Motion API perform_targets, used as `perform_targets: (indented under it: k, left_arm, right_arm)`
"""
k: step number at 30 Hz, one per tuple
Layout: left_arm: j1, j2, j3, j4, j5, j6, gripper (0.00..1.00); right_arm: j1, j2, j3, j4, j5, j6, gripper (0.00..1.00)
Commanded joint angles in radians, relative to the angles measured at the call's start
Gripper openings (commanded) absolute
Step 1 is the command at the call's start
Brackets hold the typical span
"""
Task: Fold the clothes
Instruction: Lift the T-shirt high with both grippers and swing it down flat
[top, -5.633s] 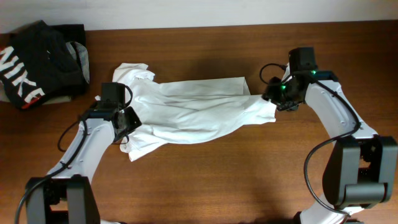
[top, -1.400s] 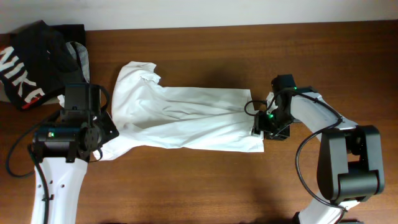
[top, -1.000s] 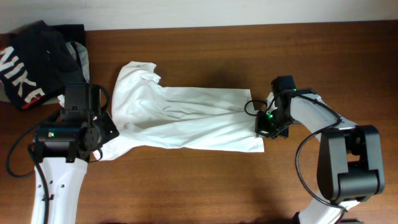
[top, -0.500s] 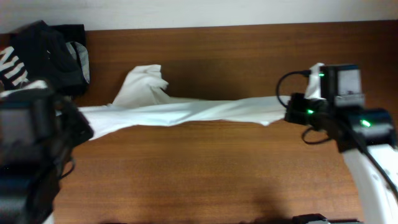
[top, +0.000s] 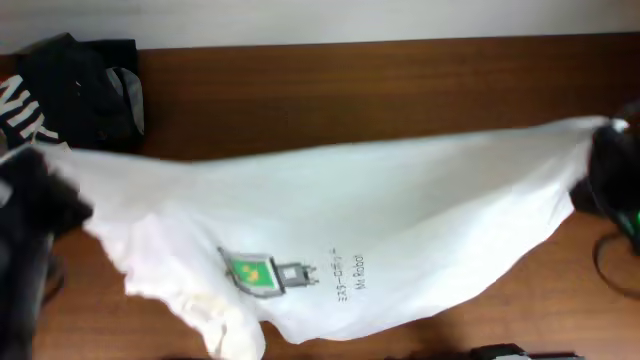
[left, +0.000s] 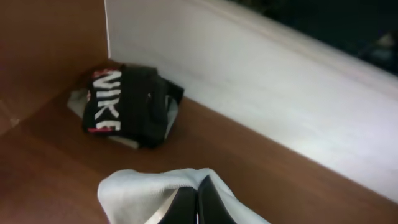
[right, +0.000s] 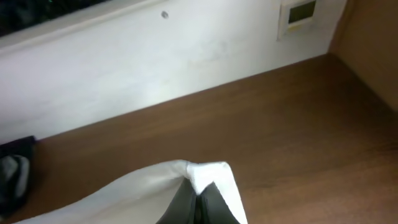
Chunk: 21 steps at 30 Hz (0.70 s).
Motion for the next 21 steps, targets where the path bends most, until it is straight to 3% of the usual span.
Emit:
perform_targets:
  k: [1,5,7,9,11,13,17,21]
  left_arm:
    - [0.006,0.203,0.0,0.11,-0.048,0.014,0.01]
    - [0.006,0.443,0.003,0.371,-0.047,0.051,0.01]
    - [0.006,0.537,0.076,0.468,-0.048,0.152,0.01]
    - [0.01,0.547,0.19,0.478,-0.064,0.215,0.01]
    - [0.035,0.542,0.422,0.423,-0.07,0.227,0.01]
    - [0.058,0.542,0.531,0.327,-0.054,0.227,0.01]
    - [0.059,0.66,0.416,0.113,0.151,0.224,0.01]
    - [0.059,0.901,0.161,-0.019,0.284,0.169,0.01]
  right_arm:
    - [0.002,0.168,0.001,0.097,0.055,-0.011,0.04]
    - [-0.009,0.386,0.008,0.327,-0.034,-0.031,0.04]
    - [-0.08,0.465,0.107,0.334,-0.162,-0.031,0.04]
    - [-0.204,0.476,0.244,0.281,-0.3,-0.031,0.04]
    - [-0.428,0.474,0.452,0.169,-0.457,-0.051,0.04]
    - [-0.563,0.474,0.516,0.085,-0.536,-0.086,0.04]
    - [-0.531,0.564,0.393,-0.096,-0.585,-0.193,0.04]
    - [-0.389,0.614,0.032,-0.109,-0.577,-0.243,0.04]
